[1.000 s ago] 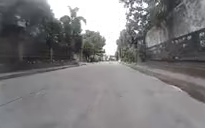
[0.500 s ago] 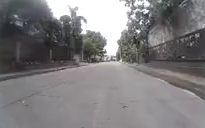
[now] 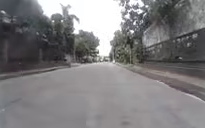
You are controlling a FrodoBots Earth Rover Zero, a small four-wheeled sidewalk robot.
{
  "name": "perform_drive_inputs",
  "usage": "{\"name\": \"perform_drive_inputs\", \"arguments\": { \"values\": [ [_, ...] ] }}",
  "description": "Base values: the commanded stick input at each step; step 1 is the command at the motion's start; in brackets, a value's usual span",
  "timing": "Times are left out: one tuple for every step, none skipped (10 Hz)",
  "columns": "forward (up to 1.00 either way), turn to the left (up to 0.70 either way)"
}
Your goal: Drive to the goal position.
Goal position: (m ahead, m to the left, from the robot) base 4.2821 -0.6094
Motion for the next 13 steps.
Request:
{"name": "perform_drive_inputs", "arguments": {
  "values": [
    [0.85,0.00],
    [0.85,0.00],
    [0.85,0.00],
    [0.85,0.00],
    [0.85,-0.06],
    [0.85,-0.18],
    [0.85,-0.29],
    [0.85,-0.08],
    [0.85,-0.01],
    [0.85,0.00],
    [0.85,0.00],
    [0.85,0.00],
    [0.85,0.00]
  ]
}}
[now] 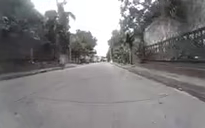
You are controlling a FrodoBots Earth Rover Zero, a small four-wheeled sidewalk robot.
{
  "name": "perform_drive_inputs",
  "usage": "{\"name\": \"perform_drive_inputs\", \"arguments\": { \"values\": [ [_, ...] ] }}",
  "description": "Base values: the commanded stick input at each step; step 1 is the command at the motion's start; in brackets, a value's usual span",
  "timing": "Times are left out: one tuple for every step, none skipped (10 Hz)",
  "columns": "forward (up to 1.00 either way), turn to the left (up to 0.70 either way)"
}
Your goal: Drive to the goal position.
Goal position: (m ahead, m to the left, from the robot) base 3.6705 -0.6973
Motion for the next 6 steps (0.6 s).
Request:
{"name": "perform_drive_inputs", "arguments": {
  "values": [
    [0.85,0.00],
    [0.85,-0.16],
    [0.85,-0.26],
    [0.85,-0.31],
    [0.85,-0.32],
    [0.85,-0.06]
  ]
}}
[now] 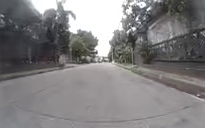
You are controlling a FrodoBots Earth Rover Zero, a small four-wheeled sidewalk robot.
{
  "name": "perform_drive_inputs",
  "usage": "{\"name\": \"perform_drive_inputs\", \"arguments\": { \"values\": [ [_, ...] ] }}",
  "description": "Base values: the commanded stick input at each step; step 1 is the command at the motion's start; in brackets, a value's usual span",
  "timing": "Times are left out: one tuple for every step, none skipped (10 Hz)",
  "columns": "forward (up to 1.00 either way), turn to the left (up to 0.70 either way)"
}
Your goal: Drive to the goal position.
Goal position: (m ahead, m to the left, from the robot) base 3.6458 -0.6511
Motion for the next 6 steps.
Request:
{"name": "perform_drive_inputs", "arguments": {
  "values": [
    [0.85,-0.02],
    [0.85,0.00],
    [0.85,-0.08],
    [0.85,-0.26],
    [0.85,-0.32],
    [0.85,-0.30]
  ]
}}
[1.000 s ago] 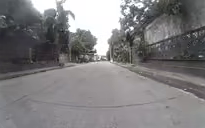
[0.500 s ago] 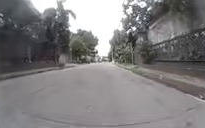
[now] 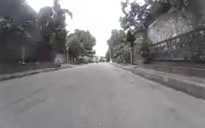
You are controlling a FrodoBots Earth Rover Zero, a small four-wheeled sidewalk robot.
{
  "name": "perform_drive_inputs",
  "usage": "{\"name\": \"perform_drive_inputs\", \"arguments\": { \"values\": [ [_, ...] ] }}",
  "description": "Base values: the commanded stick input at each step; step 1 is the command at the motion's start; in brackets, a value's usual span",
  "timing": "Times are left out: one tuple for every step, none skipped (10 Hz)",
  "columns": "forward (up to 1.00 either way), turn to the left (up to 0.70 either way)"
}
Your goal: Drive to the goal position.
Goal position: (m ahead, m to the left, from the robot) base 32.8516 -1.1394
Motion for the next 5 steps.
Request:
{"name": "perform_drive_inputs", "arguments": {
  "values": [
    [0.85,-0.15],
    [0.85,-0.03],
    [0.85,0.00],
    [0.85,0.00],
    [0.85,-0.01]
  ]
}}
